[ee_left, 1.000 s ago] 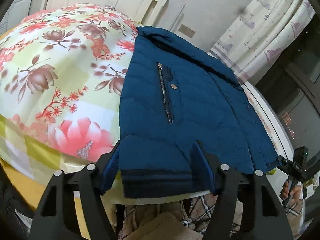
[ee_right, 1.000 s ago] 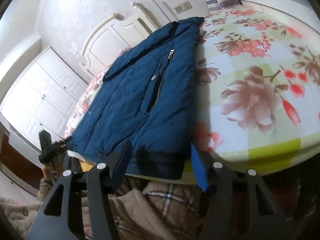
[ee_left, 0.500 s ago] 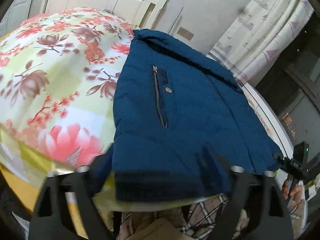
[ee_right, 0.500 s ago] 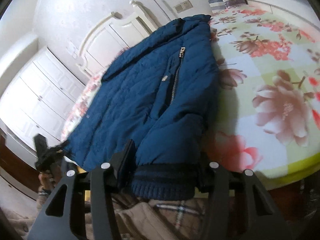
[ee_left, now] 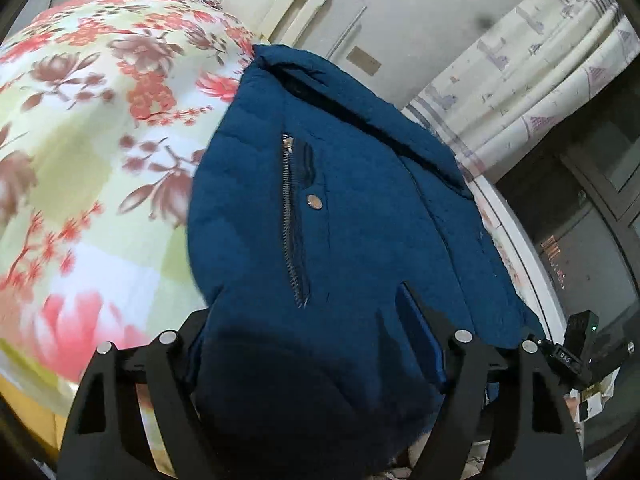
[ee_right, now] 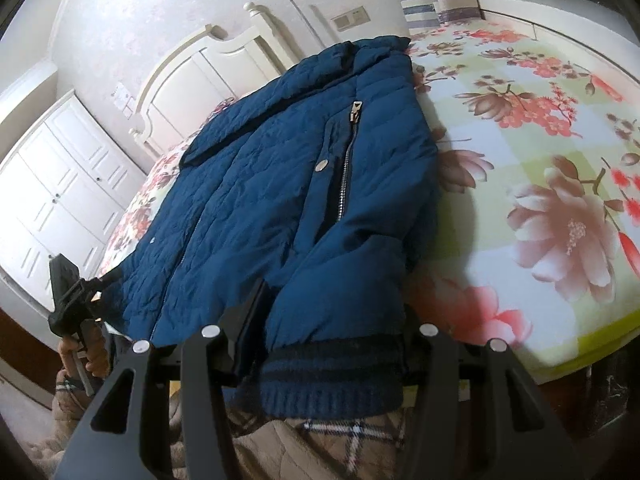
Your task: Fold large clothes
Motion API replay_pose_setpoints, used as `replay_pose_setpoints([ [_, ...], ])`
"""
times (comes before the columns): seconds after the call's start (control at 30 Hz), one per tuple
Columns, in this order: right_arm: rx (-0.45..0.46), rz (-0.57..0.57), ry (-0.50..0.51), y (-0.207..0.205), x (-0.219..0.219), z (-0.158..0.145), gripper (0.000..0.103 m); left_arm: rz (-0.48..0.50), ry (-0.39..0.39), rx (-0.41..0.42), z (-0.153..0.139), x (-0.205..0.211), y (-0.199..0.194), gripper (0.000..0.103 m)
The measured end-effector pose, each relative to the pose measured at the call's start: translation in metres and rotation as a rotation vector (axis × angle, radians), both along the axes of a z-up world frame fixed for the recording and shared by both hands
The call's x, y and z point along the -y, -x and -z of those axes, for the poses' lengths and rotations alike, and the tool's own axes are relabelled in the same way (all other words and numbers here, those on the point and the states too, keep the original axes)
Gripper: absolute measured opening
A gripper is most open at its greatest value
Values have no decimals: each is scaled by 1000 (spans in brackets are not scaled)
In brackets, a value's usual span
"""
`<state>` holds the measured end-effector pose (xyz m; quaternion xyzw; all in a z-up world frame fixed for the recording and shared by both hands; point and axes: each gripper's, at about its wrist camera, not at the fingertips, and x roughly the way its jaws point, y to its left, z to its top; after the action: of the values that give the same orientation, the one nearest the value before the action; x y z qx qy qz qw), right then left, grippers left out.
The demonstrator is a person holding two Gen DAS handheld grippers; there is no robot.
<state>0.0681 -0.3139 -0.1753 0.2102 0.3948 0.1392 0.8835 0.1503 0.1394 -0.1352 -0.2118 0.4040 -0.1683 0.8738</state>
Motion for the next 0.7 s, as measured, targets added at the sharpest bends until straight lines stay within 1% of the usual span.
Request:
replay_pose_setpoints([
  [0.03, -1, 2, -1, 0, 0, 1, 38, 10, -23, -8, 0, 3, 0, 51],
  [0.07, 3, -9, -20, 0, 1, 2, 34, 11, -50, -29, 2, 4, 2, 26],
  [0.1, 7, -20, -28, 2, 3, 2, 28, 12, -26, -28, 4, -2, 6, 23],
  [0.13, 11, -31, -31, 4, 4, 2, 23, 15, 12, -17, 5, -8, 11, 18],
  [0.2, 19, -65, -42, 11, 9, -1, 20, 15, 89, 8, 2, -23, 28, 15],
  [0.27, 37, -119, -21, 29, 12, -14, 17, 25, 153, 33, -8, -34, 56, 15],
  [0.3, 46, -149, -7, 38, 12, -20, 17, 35, 162, 46, -13, -37, 67, 15],
  [0.37, 70, -241, 5, 73, 14, -39, 17, 85, 186, 88, -28, -43, 104, 15],
  [0.4, 78, -263, 4, 87, 14, -45, 17, 122, 189, 112, -36, -45, 125, 15],
  [0.47, 112, -297, -17, 121, 18, -61, 17, 166, 189, 140, -46, -45, 153, 16],
  [0.5, 127, -301, -23, 130, 17, -67, 17, 177, 195, 149, -51, -45, 161, 16],
  [0.53, 150, -304, -30, 139, 16, -75, 17, 184, 212, 157, -57, -46, 167, 16],
  [0.6, 208, -298, -40, 142, 12, -96, 17, 184, 271, 161, -68, -51, 163, 16],
  [0.7, 277, -228, -80, 113, 11, -131, 17, 162, 401, 149, -87, -53, 116, 16],
])
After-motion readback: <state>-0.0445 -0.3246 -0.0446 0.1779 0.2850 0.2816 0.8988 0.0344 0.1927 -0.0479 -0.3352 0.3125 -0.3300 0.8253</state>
